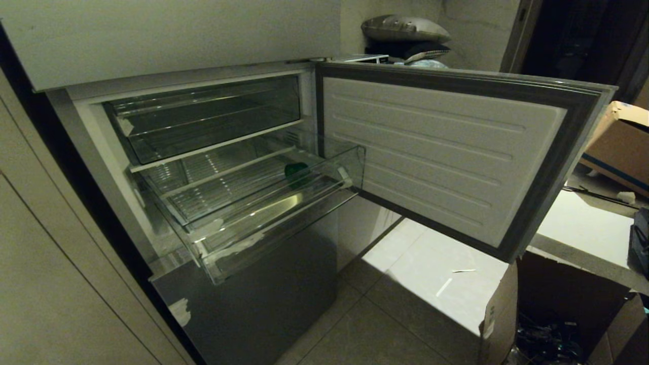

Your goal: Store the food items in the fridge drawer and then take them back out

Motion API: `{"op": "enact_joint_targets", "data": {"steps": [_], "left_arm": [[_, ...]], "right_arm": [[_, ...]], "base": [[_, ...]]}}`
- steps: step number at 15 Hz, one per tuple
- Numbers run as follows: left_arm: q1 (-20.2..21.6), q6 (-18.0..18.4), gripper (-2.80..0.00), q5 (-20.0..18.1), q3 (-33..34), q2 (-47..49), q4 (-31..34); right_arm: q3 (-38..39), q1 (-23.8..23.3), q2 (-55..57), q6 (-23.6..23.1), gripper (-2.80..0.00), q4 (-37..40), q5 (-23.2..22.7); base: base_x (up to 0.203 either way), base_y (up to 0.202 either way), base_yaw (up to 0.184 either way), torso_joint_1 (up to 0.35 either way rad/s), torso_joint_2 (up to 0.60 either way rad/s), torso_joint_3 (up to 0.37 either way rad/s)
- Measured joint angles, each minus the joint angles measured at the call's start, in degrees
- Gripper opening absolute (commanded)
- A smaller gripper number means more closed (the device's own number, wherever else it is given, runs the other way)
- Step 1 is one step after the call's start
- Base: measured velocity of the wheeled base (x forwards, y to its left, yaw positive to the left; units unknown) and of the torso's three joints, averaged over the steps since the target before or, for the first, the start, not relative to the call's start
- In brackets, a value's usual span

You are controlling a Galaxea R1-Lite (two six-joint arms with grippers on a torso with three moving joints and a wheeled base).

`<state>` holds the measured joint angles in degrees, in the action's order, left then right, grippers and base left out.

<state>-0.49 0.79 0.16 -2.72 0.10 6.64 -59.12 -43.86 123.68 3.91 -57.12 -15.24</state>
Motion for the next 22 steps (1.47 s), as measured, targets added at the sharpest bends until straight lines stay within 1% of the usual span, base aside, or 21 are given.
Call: {"op": "enact_joint_targets", "data": {"steps": [4, 12, 13, 14, 22], "left_arm": [[0.0, 0.0, -2.80, 0.0, 0.0, 0.0, 0.0], [0.0, 0.0, -2.80, 0.0, 0.0, 0.0, 0.0], [0.0, 0.0, -2.80, 0.0, 0.0, 0.0, 0.0], [0.0, 0.0, -2.80, 0.0, 0.0, 0.0, 0.0], [0.0, 0.0, -2.80, 0.0, 0.0, 0.0, 0.0]], "right_arm": [[0.3, 0.9, 1.0, 0.1, 0.00, -0.2, 0.1], [3.9, 0.9, -0.8, 0.0, 0.00, 0.2, 0.0], [4.3, 0.9, -1.0, 0.0, -0.81, 0.2, 0.0], [4.6, 0.9, -1.1, 0.0, -2.80, 0.2, 0.0], [5.1, 0.8, -2.2, 0.3, -2.80, 0.2, 0.0]], "base": [[0.000, 0.000, 0.000, 0.000, 0.00, 0.000], [0.000, 0.000, 0.000, 0.000, 0.00, 0.000], [0.000, 0.000, 0.000, 0.000, 0.00, 0.000], [0.000, 0.000, 0.000, 0.000, 0.00, 0.000], [0.000, 0.000, 0.000, 0.000, 0.00, 0.000]]}}
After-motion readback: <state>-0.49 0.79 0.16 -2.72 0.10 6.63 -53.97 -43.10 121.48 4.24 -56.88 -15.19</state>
